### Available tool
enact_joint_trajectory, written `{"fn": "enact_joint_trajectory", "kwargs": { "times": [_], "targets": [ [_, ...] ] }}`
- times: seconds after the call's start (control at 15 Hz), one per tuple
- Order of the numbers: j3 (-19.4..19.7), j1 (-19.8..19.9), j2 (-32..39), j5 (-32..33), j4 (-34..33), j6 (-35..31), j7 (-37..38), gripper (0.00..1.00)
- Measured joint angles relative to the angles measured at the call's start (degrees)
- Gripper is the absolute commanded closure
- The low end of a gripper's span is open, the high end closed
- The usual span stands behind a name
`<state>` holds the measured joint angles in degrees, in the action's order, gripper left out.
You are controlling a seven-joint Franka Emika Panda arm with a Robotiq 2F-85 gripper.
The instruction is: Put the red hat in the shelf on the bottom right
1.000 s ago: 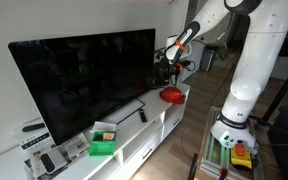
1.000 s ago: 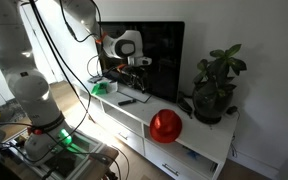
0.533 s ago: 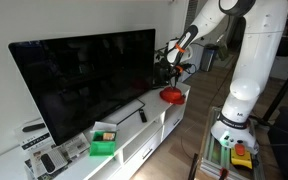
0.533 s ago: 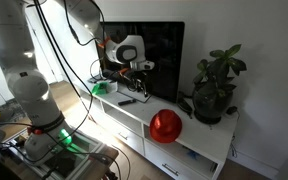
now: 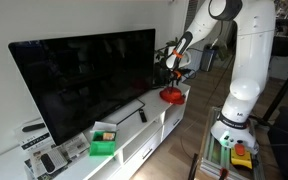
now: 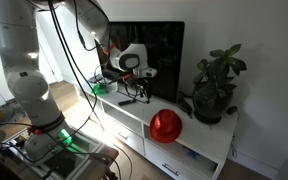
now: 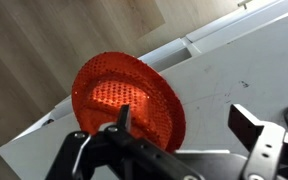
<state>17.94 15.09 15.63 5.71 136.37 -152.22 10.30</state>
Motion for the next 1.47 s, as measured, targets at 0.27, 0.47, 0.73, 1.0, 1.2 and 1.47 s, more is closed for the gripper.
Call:
{"fn": "enact_joint_trajectory", "kwargs": {
  "times": [0.27,0.47,0.73,1.0,1.2,1.47],
  "targets": [
    [0.01,0.0,0.21,-0.01,-0.29,0.0,0.21,0.0],
    [0.01,0.0,0.21,-0.01,-0.29,0.0,0.26,0.0],
    [0.4,-0.36,0.83,0.29,-0.52,-0.25,1.1,0.0],
    [1.16,-1.06,6.79,2.15,-2.41,-4.06,1.55,0.0],
    [3.14,-3.12,12.86,4.8,-4.11,-10.14,1.6,0.0],
    [6.37,-6.38,19.58,6.2,-6.93,-14.87,-0.12,0.0]
  ]
}}
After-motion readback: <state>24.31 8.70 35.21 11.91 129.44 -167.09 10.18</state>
